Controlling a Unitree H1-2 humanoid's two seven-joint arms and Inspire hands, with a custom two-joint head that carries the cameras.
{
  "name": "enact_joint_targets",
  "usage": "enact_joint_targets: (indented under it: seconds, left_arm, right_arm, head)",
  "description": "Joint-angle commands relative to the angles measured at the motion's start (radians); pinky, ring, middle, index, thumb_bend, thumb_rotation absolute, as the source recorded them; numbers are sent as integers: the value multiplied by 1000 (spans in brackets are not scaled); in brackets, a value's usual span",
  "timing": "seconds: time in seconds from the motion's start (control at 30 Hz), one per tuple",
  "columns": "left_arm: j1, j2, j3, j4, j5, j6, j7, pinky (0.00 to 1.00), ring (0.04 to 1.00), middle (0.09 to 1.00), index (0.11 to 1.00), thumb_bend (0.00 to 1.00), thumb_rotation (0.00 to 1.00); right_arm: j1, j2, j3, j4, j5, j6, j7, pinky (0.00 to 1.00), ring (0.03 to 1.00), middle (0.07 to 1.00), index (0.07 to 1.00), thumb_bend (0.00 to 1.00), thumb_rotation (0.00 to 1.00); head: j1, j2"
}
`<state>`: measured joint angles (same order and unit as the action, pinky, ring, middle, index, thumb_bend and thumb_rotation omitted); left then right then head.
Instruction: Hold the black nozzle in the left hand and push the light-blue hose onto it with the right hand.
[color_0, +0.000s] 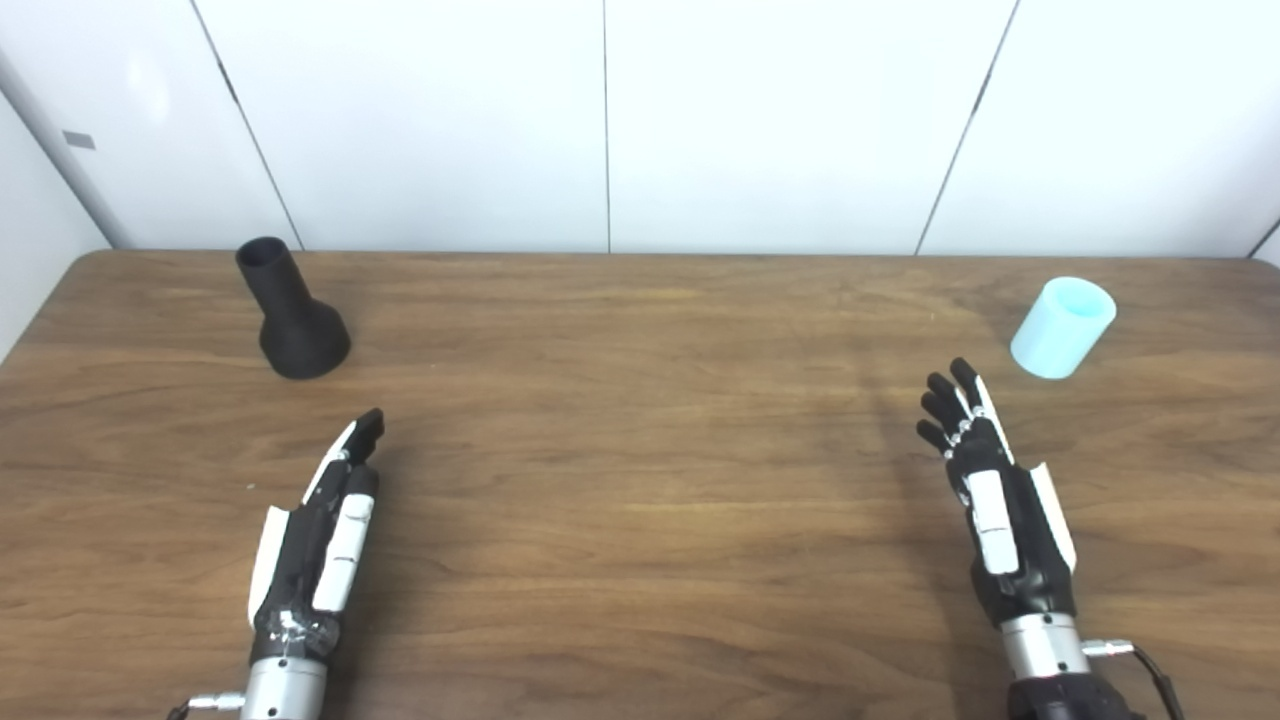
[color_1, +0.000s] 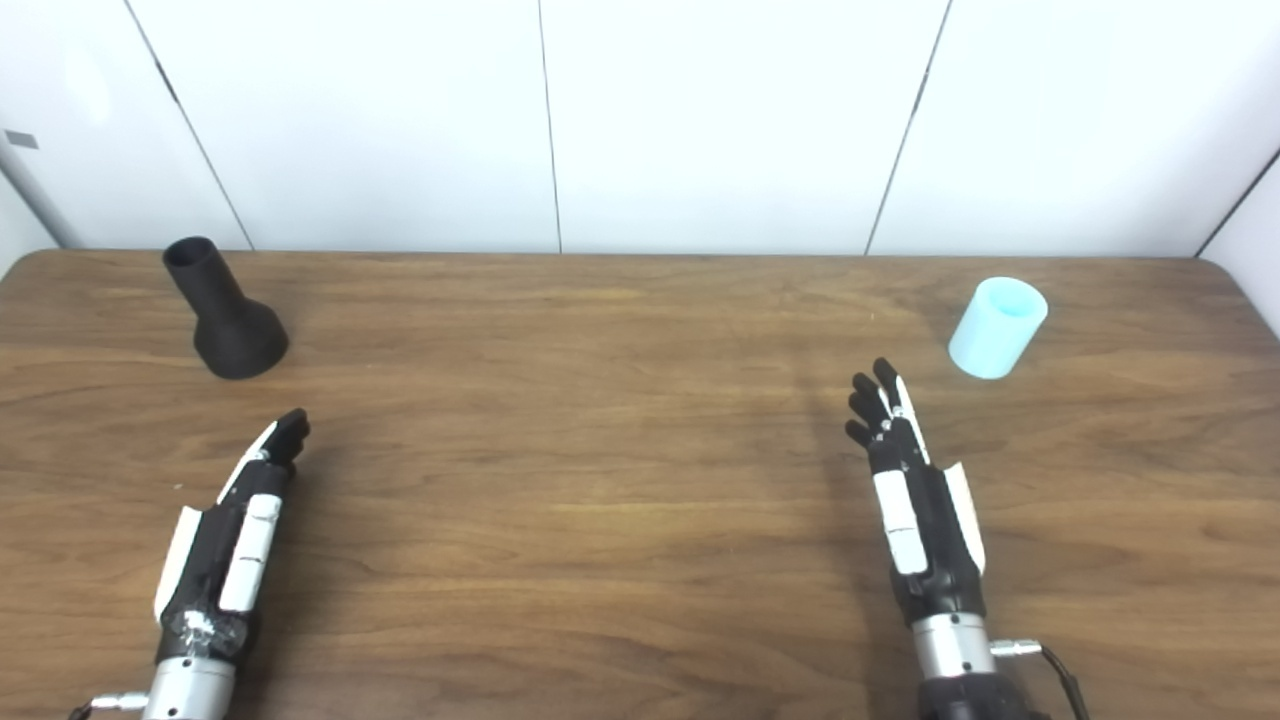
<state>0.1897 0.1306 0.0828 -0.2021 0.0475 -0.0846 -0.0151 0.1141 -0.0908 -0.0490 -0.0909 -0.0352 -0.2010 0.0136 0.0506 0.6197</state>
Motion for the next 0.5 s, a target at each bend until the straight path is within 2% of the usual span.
enact_joint_targets:
  seconds: [0.0,0.47]
  left_arm:
    - [38,-21,-17,23,-1,9,0,991,972,943,927,580,893]
    - [37,-17,-20,24,4,4,-2,985,971,946,932,568,906]
  right_arm:
    - [48,-1,3,57,4,0,3,901,937,940,972,509,1000]
    - [47,0,1,60,3,0,-1,892,932,932,966,497,1000]
  head:
    - [1,0]
    - [2,4]
